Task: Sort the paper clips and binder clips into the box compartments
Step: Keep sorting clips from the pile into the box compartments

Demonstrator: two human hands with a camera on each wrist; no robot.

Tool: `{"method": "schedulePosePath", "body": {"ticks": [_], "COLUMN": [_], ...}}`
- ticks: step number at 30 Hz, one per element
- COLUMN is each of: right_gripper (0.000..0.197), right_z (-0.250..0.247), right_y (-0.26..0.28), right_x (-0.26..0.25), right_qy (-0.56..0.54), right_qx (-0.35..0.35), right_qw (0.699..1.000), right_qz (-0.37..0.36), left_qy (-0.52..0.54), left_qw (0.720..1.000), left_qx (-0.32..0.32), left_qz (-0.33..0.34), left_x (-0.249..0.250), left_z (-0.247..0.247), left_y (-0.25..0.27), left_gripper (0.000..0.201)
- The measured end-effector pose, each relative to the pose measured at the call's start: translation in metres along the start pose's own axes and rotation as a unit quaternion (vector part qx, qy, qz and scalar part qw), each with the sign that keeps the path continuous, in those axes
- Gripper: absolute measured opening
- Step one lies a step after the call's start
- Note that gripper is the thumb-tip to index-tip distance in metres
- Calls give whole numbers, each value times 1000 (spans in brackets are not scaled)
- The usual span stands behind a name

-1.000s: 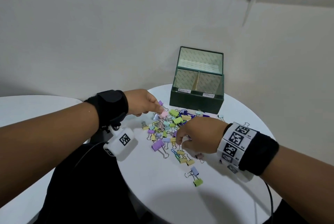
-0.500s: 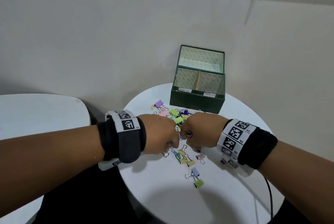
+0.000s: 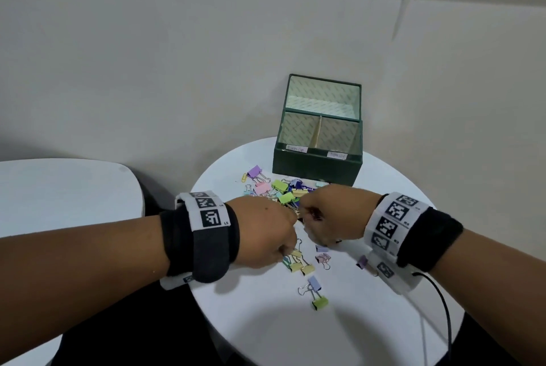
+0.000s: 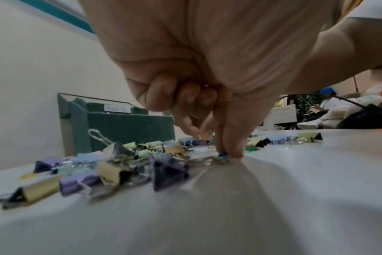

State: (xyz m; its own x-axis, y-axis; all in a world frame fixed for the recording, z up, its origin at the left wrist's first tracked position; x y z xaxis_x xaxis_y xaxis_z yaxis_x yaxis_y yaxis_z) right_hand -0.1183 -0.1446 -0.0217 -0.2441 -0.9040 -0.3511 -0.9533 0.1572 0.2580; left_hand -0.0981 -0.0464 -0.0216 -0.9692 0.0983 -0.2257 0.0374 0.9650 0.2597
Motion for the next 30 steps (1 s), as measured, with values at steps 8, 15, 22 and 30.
{"method": "schedulePosePath", "body": {"ticks": [8,15,22,30], "right_gripper": [8,16,31,26], "right_z": [-105,-124,-120,-121], "right_y": [-5,-32,-32,-8], "right_x": [76,101,115,95], "right_qy": [-177,-352,-481,-318], "right_qx": [221,283,293,321], "right_qw": [955,883,819,890], "right_qz": [85,127,107,67], "left_qy": [153,335,725,695], "left_qw": [982,900,618,660], "left_qx": [40,108,160,183], "left_qz": [-104,-258,-257,-218], "left_x": [-64,-128,-106,-121], "left_z": [-38,-69,-64,-76], "left_y": [-9,-69,-115,-85], "left_gripper": [16,20,19,36]}}
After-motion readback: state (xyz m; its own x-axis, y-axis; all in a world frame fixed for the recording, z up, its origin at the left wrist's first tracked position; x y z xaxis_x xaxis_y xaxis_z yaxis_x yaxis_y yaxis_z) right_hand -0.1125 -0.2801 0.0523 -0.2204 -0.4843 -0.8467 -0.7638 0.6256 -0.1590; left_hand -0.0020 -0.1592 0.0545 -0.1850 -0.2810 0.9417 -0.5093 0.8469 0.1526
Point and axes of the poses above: each hand's wrist, its own y-axis away from the middle knuckle, its own z-axis out of the palm, x = y × z, the point moved 8 cm from there along -y, towards the middle knuckle, and after that the axes turned 12 degrees about -y, right-handed, at the moved point
